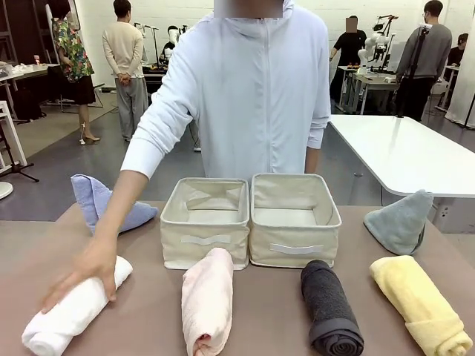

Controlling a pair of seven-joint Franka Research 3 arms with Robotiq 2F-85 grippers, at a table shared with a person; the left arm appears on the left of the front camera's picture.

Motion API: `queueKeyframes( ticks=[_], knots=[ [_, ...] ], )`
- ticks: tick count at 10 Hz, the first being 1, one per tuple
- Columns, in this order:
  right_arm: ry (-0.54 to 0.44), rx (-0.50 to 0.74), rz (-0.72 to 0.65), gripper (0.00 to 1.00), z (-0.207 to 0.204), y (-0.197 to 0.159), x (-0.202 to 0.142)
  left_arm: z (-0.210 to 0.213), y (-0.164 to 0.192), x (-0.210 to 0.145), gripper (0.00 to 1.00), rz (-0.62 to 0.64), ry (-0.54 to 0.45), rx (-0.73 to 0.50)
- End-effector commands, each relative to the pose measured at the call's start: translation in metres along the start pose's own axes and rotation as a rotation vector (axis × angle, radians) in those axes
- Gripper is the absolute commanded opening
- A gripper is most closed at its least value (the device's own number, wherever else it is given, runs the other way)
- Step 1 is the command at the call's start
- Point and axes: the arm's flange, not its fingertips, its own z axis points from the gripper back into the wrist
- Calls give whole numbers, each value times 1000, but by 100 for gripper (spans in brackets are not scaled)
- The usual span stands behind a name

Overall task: Sort the towels based on their folding style.
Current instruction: Pick up one triangle-folded towel and place it in the left Fabric basket.

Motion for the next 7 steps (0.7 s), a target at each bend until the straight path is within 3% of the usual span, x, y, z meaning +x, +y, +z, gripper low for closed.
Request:
queueKeyframes(
  ticks=[1, 7],
  knots=[
    [-23, 18, 19, 100, -2, -2, 2, 1, 2, 1, 100, -25, -17, -6],
    [-23, 18, 19, 100, -2, -2, 2, 1, 2, 1, 100, -25, -17, -6]
  ],
)
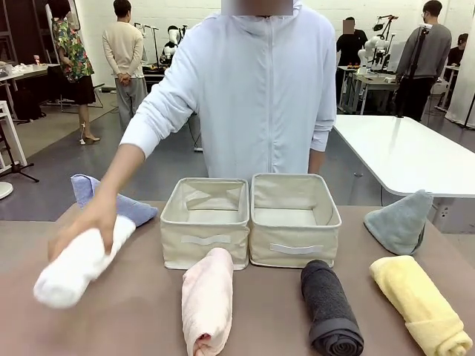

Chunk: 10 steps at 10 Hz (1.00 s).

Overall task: Sort the towels based on their folding style.
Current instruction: Pick up one triangle-folded towel and place it in the left Fabric basket.

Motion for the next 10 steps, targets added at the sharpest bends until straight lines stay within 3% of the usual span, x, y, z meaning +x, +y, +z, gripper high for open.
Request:
queueKeyframes(
  ticks=[1, 4, 6, 8, 10],
  knots=[
    [-28, 17, 17, 100, -1, -1, 3, 0, 0, 0, 100, 0, -1, -1],
    [-28, 17, 17, 100, -1, -1, 3, -73, 53, 55, 100, 110, 564, 370],
    [-28, 17, 17, 100, -1, -1, 3, -137, 90, 72, 100, 145, 972, 502],
    [-28, 17, 17, 100, -1, -1, 3, -197, 117, 67, 100, 144, 1200, 516],
    [-28, 17, 17, 100, -1, -1, 3, -247, 126, 53, 100, 144, 1315, 446]
  ],
)
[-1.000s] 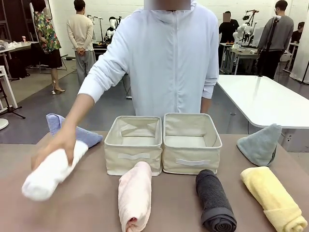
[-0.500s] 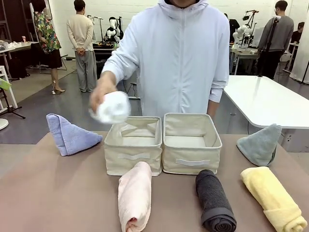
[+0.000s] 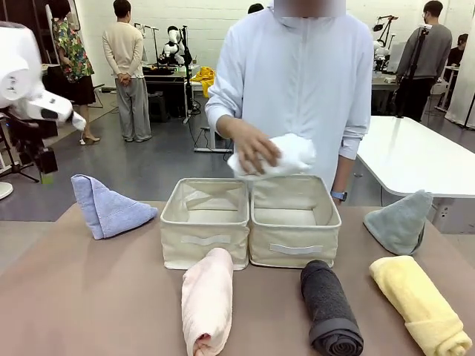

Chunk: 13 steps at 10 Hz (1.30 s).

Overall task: Sort the towels based on their folding style.
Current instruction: Pick up one triangle-folded towel and place it in the left Fabric basket.

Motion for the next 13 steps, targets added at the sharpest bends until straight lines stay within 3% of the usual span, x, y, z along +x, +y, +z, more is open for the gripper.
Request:
queueKeyframes(
  ticks=[1, 2, 3, 4, 10, 13],
  knots=[
    [-20, 14, 17, 100, -1, -2, 1, 11, -8, 26, 100, -123, 162, -146],
    [-20, 14, 17, 100, -1, -2, 1, 15, -10, 23, 100, -138, 99, -184],
    [-20, 14, 17, 100, -1, -2, 1, 38, -11, 1, 100, -140, -27, -219],
    [-20, 14, 17, 100, -1, -2, 1, -7, -24, 21, 100, -94, 150, -113],
    [-20, 14, 17, 100, -1, -2, 1, -12, -18, 29, 100, -118, 151, -129],
    [-20, 14, 17, 100, -1, -2, 1, -17, -3, 46, 100, -132, 15, -219]
  ],
)
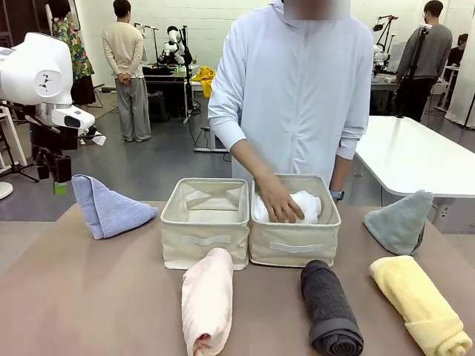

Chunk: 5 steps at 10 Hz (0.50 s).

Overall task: Sort the towels based on their folding style.
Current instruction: Pick up one triangle-folded towel and place it in the left Fabric basket.

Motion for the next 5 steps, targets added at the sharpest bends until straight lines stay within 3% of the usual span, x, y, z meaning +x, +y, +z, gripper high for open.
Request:
queueKeyframes(
  ticks=[1, 5],
  knots=[
    [-22, 14, 12, 100, 0, -2, 2, 2, 18, 5, 100, -21, -134, -66],
    [-22, 14, 12, 100, 0, -2, 2, -16, 33, 23, 100, 19, -213, -95]
  ],
)
